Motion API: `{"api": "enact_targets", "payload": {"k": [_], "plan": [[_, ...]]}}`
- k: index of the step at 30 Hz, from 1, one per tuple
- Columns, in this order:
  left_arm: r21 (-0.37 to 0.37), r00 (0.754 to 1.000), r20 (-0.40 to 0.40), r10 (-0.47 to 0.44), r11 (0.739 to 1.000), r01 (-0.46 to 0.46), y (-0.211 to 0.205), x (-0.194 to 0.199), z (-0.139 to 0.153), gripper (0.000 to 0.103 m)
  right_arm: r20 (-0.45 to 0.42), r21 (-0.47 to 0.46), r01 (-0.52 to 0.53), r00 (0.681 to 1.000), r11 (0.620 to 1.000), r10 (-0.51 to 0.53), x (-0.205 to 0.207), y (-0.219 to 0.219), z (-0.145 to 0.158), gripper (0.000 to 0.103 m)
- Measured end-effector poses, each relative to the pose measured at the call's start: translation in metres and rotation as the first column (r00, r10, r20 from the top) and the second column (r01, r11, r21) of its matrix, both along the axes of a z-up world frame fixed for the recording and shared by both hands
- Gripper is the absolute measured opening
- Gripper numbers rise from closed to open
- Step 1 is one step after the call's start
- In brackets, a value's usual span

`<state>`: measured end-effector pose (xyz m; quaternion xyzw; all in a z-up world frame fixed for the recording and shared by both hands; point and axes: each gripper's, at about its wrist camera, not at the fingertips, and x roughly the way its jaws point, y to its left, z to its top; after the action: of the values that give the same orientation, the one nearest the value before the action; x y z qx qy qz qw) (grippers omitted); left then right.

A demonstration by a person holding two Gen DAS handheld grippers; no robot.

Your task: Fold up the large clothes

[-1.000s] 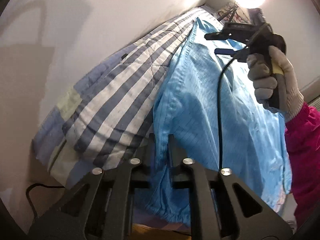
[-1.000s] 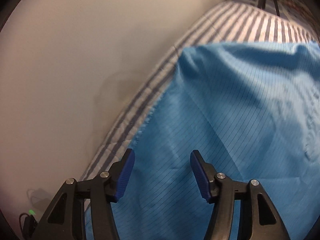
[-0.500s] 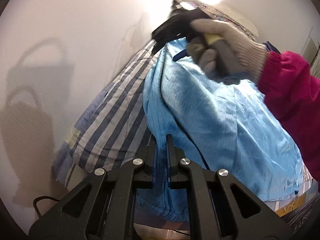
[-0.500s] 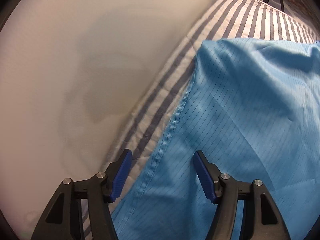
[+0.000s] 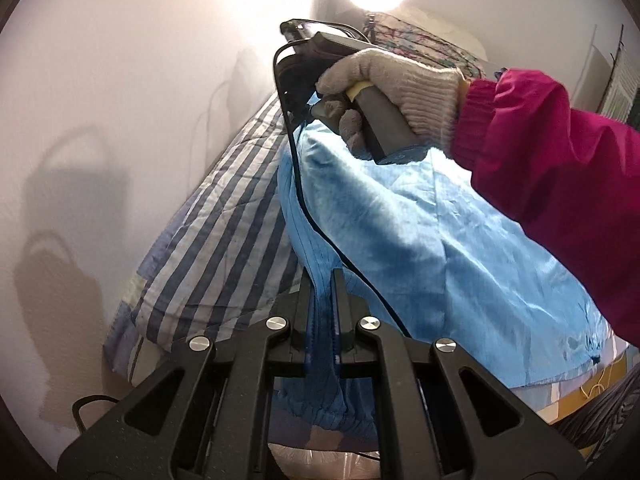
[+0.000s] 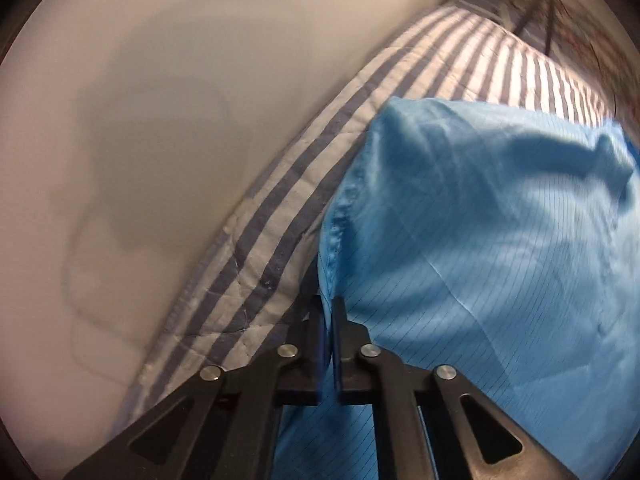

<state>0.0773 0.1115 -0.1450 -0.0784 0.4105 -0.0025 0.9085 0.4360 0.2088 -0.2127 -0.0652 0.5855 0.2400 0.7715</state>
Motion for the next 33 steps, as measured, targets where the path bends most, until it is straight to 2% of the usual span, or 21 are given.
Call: {"api": "enact_targets", "payload": {"k": [3, 6, 9, 15, 16, 22, 25, 28, 33], "plan": [[0.024, 0.999, 0.01, -0.031, 0.999, 0.03, -0.007, -0.005, 0.009, 0.004, -0.009, 0.151, 0.037, 0.999, 0.988, -0.036, 0.0, -0.024, 0.016, 0.0], [0.045, 0.997, 0.022, -0.068, 0.997, 0.067, -0.017, -0.008, 0.017, 0.004, -0.022, 0.274, 0.084, 0.996, 0.958, -0.081, -0.002, -0.052, 0.031, 0.0], [0.079, 0.992, 0.032, -0.122, 0.99, 0.119, -0.03, -0.011, 0.025, 0.004, -0.014, 0.343, 0.11, 0.994, 0.933, -0.112, -0.006, -0.084, 0.043, 0.0], [0.135, 0.97, 0.041, -0.239, 0.963, 0.232, -0.065, -0.018, 0.036, 0.004, -0.007, 0.48, 0.187, 0.978, 0.857, -0.21, -0.021, -0.156, 0.063, 0.0], [0.141, 0.965, 0.038, -0.261, 0.957, 0.253, -0.072, -0.018, 0.037, 0.004, -0.006, 0.495, 0.199, 0.974, 0.846, -0.226, -0.024, -0.18, 0.068, 0.0], [0.17, 0.932, 0.008, -0.361, 0.919, 0.355, -0.113, -0.026, 0.032, 0.004, -0.031, 0.513, 0.315, 0.936, 0.798, -0.35, -0.049, -0.265, 0.056, 0.0], [0.175, 0.914, -0.016, -0.406, 0.899, 0.402, -0.133, -0.026, 0.025, 0.004, -0.059, 0.499, 0.361, 0.921, 0.787, -0.385, -0.052, -0.298, 0.041, 0.0], [0.141, 0.906, -0.055, -0.42, 0.895, 0.424, -0.142, -0.019, 0.014, 0.004, -0.101, 0.477, 0.401, 0.909, 0.782, -0.404, -0.05, -0.318, 0.019, 0.0], [0.1, 0.902, -0.095, -0.421, 0.898, 0.429, -0.143, -0.016, 0.002, 0.005, -0.113, 0.434, 0.424, 0.901, 0.795, -0.419, -0.043, -0.319, -0.004, 0.0]]}}
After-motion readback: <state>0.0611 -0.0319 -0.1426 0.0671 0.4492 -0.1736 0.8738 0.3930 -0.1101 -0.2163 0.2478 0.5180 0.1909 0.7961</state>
